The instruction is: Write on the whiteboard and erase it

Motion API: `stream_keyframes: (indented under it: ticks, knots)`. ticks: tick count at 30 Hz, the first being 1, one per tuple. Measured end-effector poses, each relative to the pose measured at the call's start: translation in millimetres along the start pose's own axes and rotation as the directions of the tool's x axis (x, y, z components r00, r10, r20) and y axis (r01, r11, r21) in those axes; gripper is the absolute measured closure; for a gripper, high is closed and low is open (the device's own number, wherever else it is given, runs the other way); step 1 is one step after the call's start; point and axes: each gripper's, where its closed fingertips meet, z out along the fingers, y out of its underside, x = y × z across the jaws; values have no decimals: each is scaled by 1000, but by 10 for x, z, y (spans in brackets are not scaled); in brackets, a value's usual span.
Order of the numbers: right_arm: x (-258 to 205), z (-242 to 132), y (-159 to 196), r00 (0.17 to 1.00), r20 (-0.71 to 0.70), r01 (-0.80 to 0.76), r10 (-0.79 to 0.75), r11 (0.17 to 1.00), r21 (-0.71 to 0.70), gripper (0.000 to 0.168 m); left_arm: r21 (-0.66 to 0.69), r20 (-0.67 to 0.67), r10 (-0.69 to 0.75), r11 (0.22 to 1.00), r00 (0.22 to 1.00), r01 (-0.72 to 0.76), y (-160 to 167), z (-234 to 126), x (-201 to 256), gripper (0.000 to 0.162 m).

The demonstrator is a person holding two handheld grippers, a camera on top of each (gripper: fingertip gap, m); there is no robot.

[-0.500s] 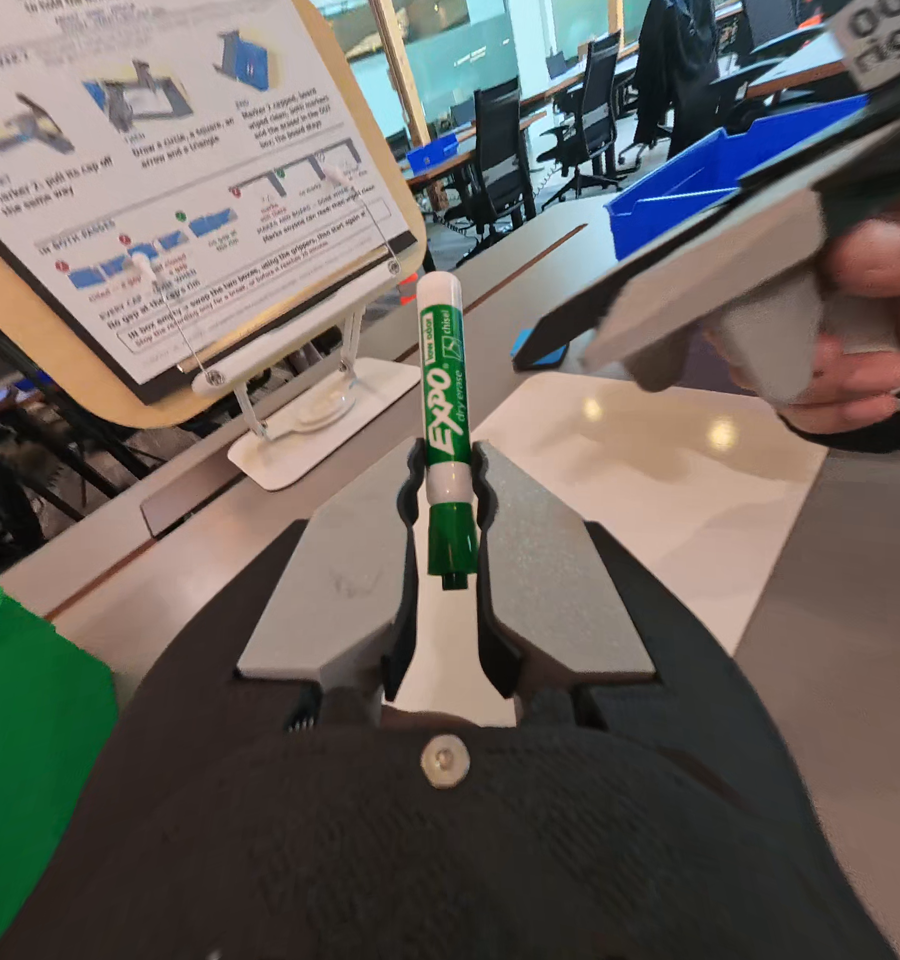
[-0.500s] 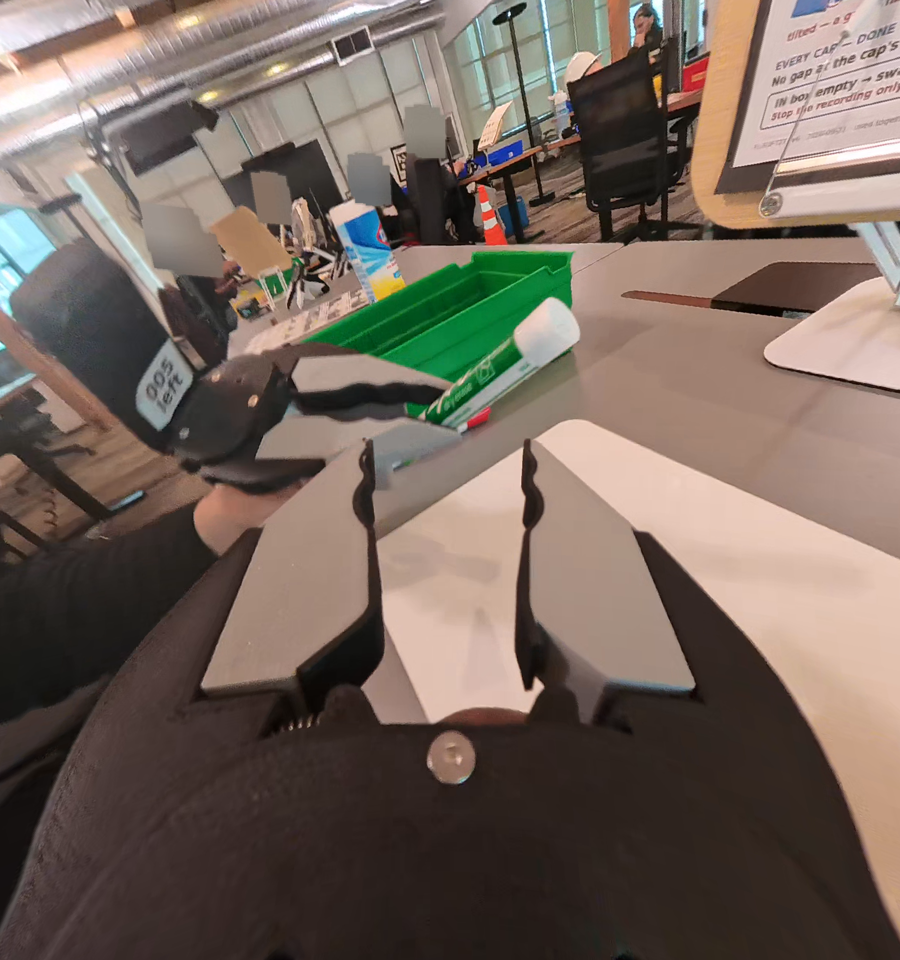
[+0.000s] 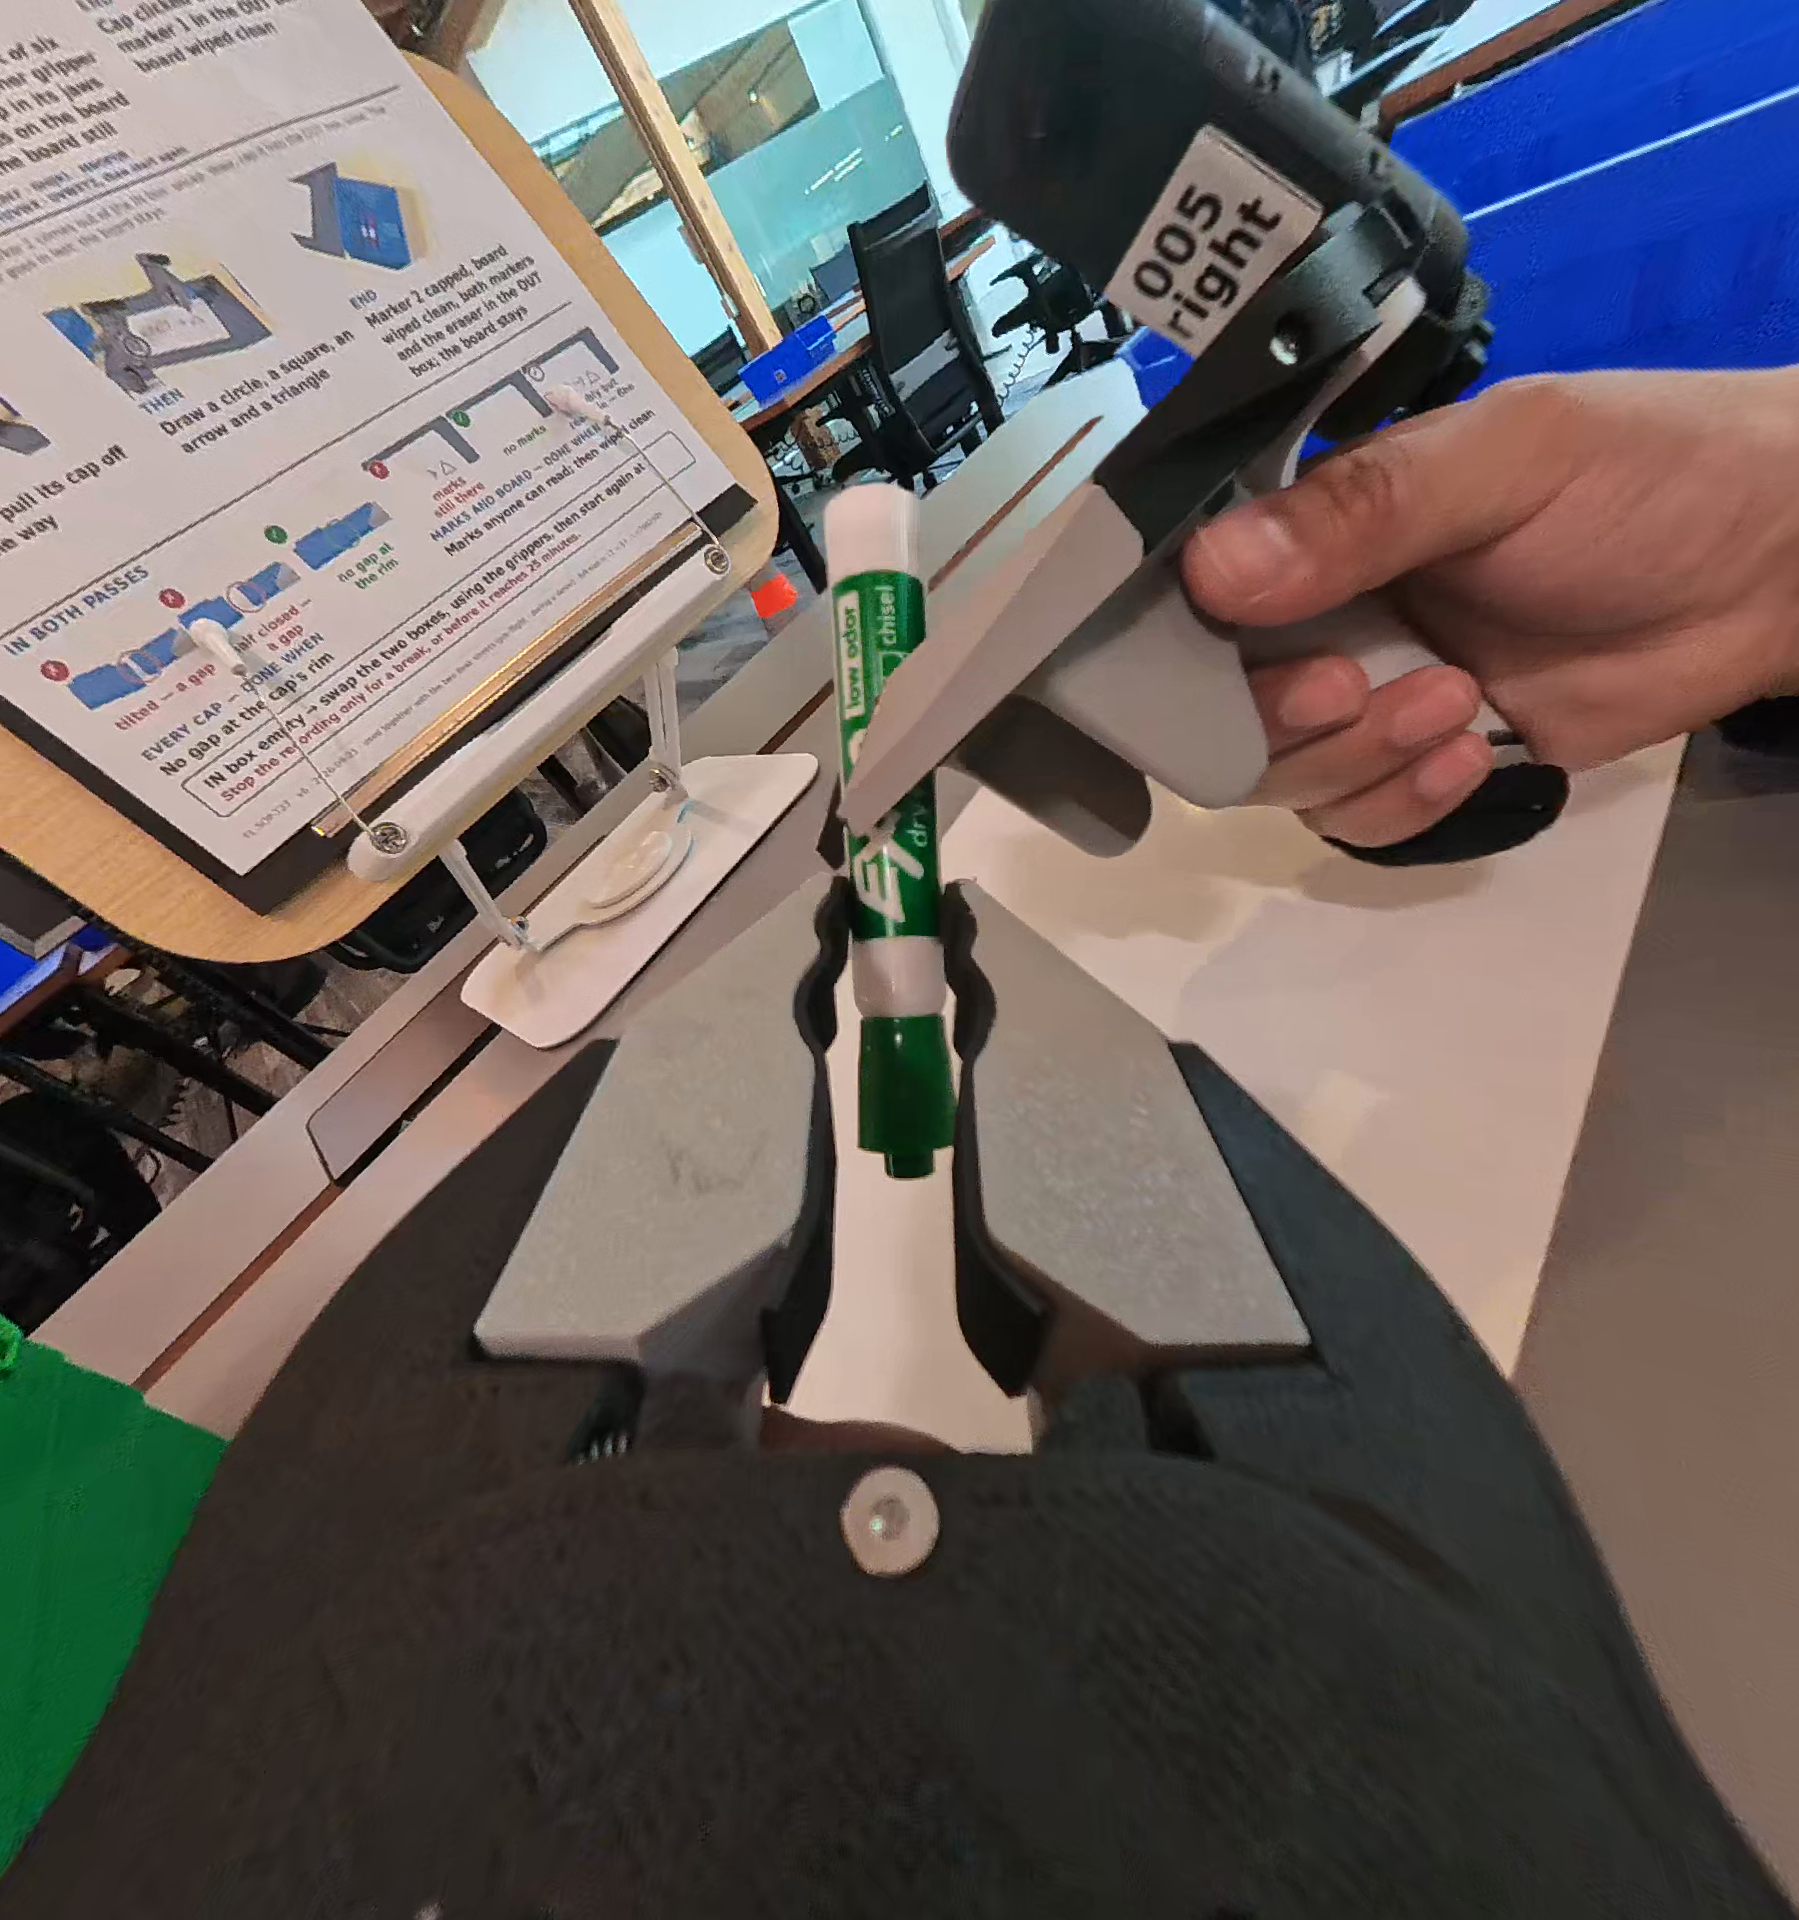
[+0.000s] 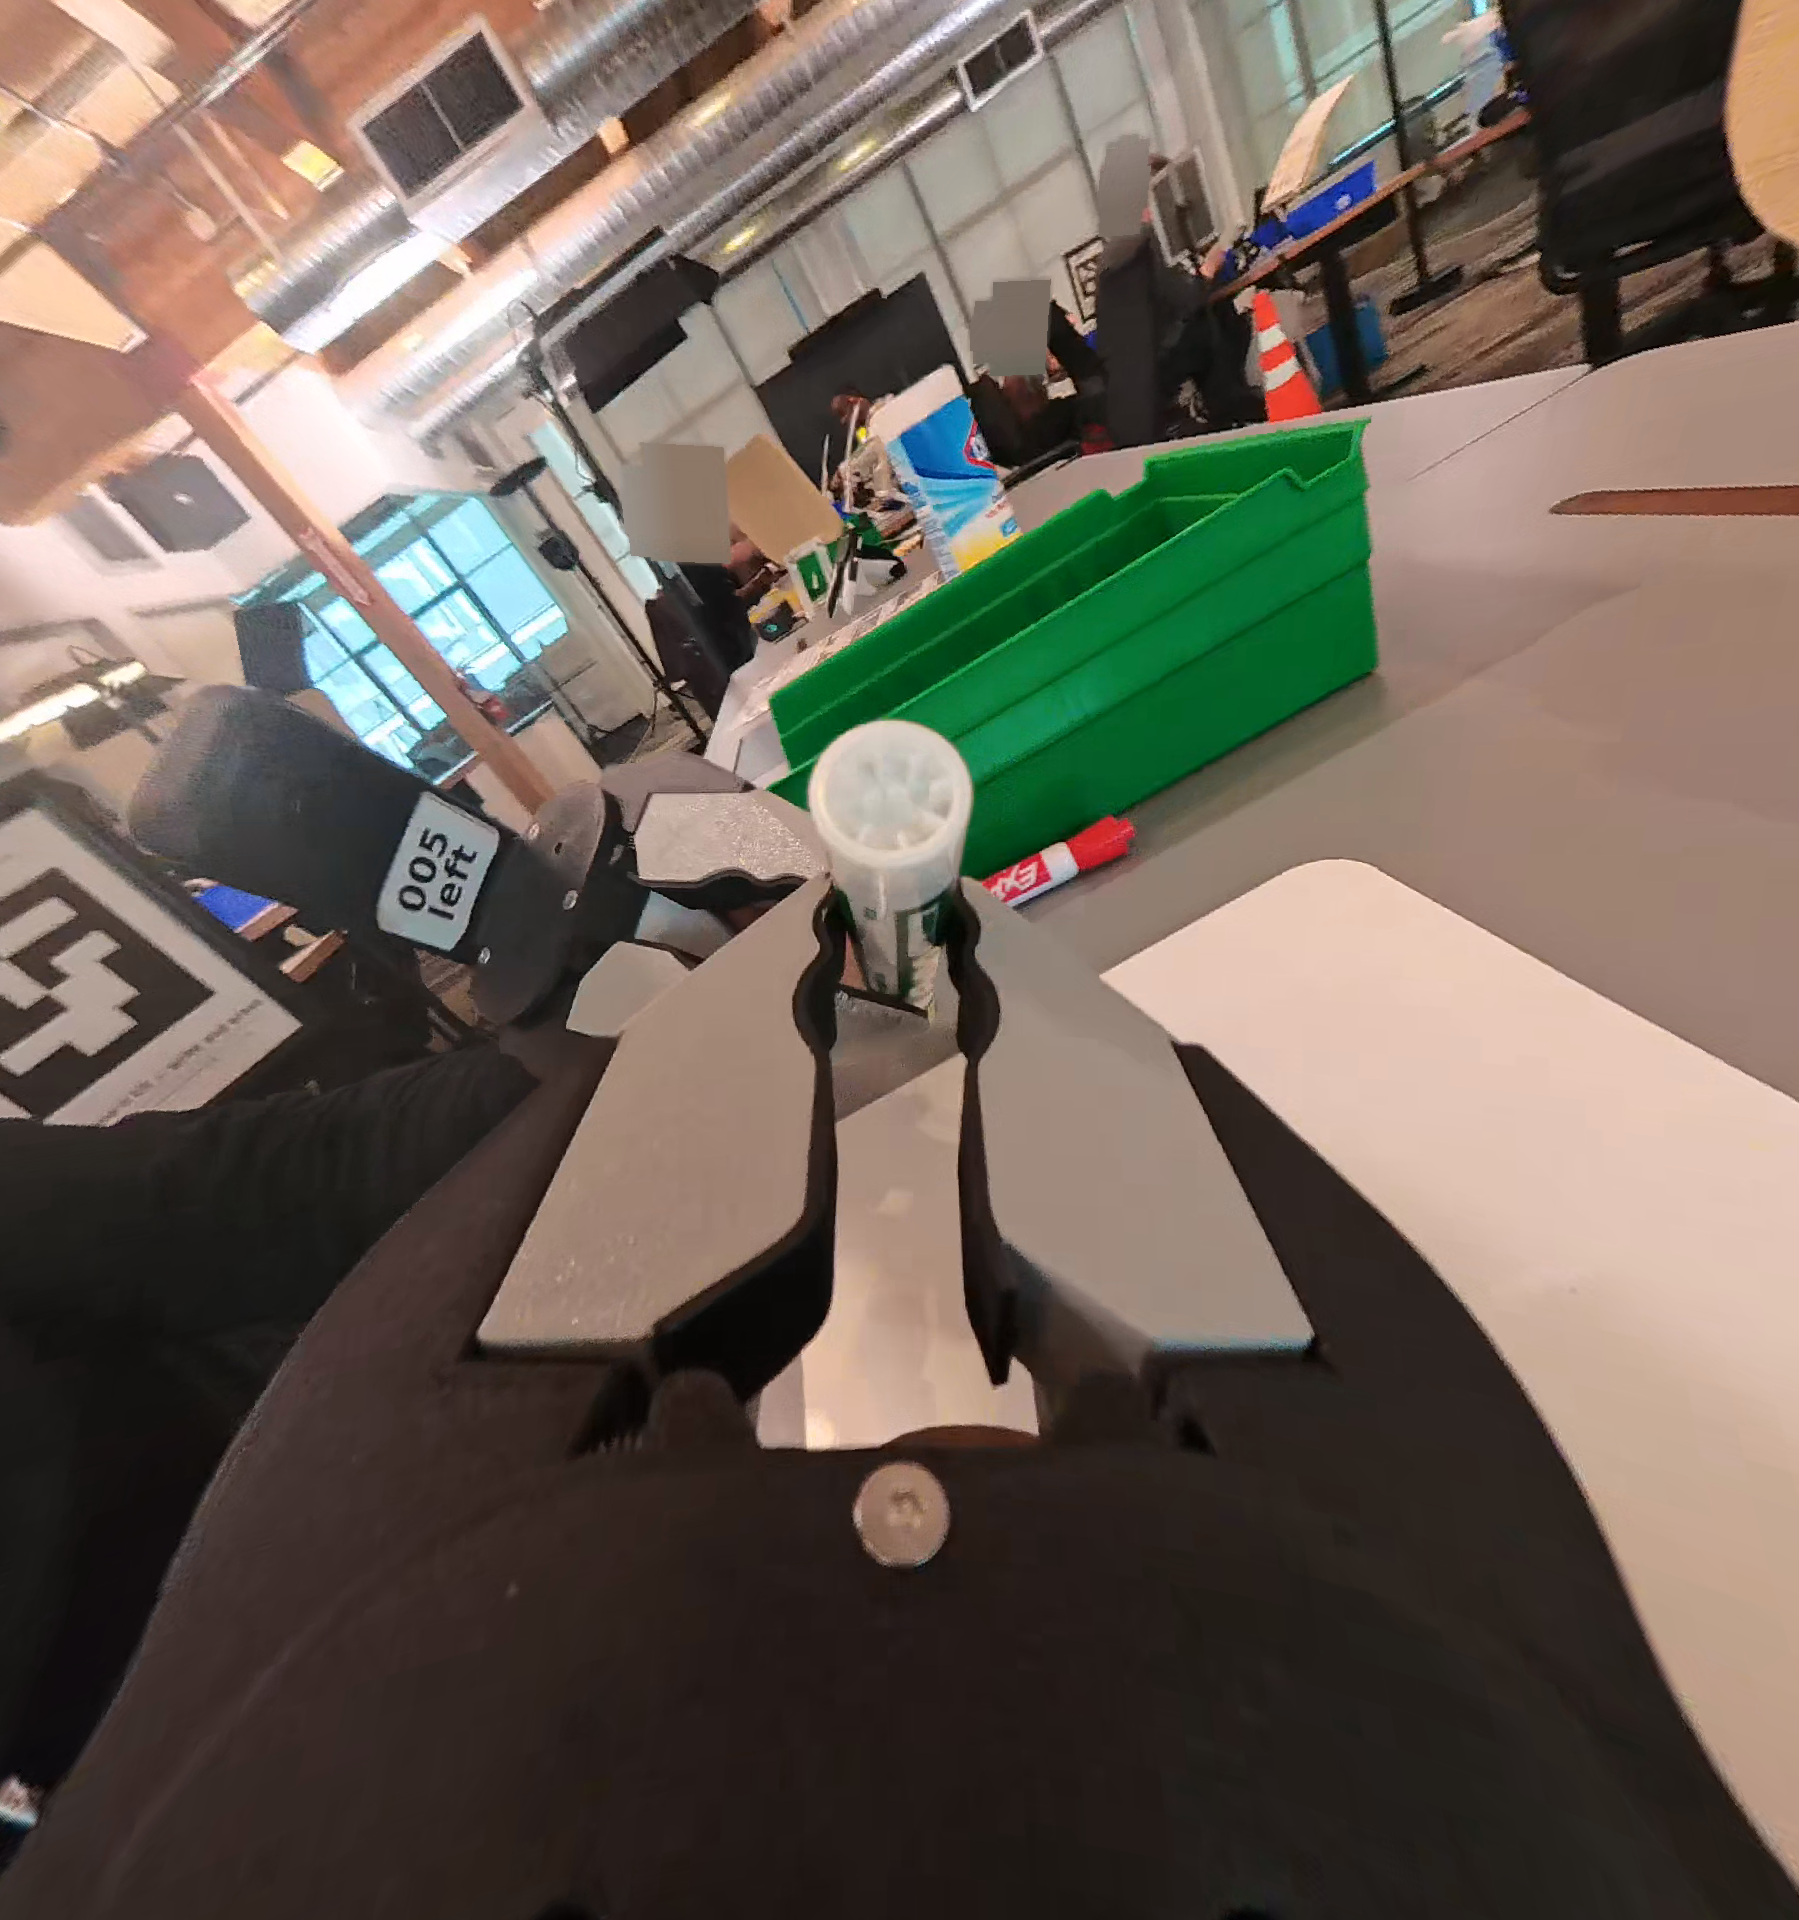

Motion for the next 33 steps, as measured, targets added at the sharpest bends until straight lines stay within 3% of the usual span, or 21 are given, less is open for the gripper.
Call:
stream_keyframes:
  ticks: [8, 13, 18, 24, 33]
  knots:
    - [36, -42, 143, 997, -48, 59, -60, 998, -35, 153, -39, 24, 77, 996, 997, -76, 94, 17, 88, 147]
    - [13, -34, 167, 994, -62, 85, -88, 995, -49, 153, -52, 5, 7, 999, 1000, -7, 136, 25, 111, 146]
    - [-110, 4, 175, 991, -44, 125, -128, 991, -51, 153, -109, -3, -11, 994, 1000, 11, 274, 60, 129, 134]
    - [-141, 17, 178, 987, -49, 151, -153, 987, -49, 153, -125, -2, -1, 992, 1000, 0, 318, 61, 137, 148]
    - [-135, 23, 177, 982, -61, 178, -180, 983, -48, 153, -133, -14, -14, 991, 1000, 12, 332, 74, 130, 148]
